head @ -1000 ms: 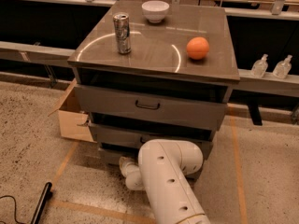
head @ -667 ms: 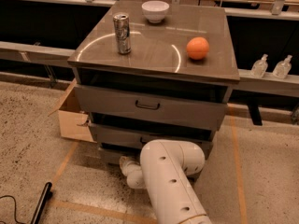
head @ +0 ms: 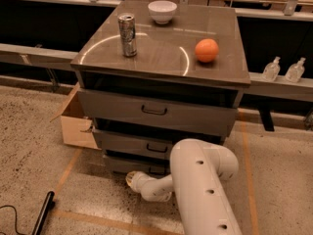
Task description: Close bottom drawer
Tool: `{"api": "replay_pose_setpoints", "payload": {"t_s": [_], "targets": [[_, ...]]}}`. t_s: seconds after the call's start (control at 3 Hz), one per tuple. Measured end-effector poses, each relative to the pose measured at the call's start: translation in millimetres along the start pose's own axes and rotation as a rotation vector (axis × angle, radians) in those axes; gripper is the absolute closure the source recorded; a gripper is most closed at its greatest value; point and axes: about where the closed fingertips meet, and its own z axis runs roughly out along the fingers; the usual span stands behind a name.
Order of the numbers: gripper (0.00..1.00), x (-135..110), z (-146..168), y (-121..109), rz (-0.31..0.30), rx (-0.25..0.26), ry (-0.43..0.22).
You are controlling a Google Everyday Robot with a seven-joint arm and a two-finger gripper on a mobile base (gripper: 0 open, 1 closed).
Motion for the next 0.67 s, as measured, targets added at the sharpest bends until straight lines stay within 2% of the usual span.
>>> {"api": "replay_pose_setpoints", "payload": {"t_s": [0.33, 0.67], "targets": [[1.00, -3.4, -56.1, 15.6, 0.062, -0.064, 0.005], [1.00, -14.9, -97.9, 2.3, 0.072, -0.055, 0.014]]}}
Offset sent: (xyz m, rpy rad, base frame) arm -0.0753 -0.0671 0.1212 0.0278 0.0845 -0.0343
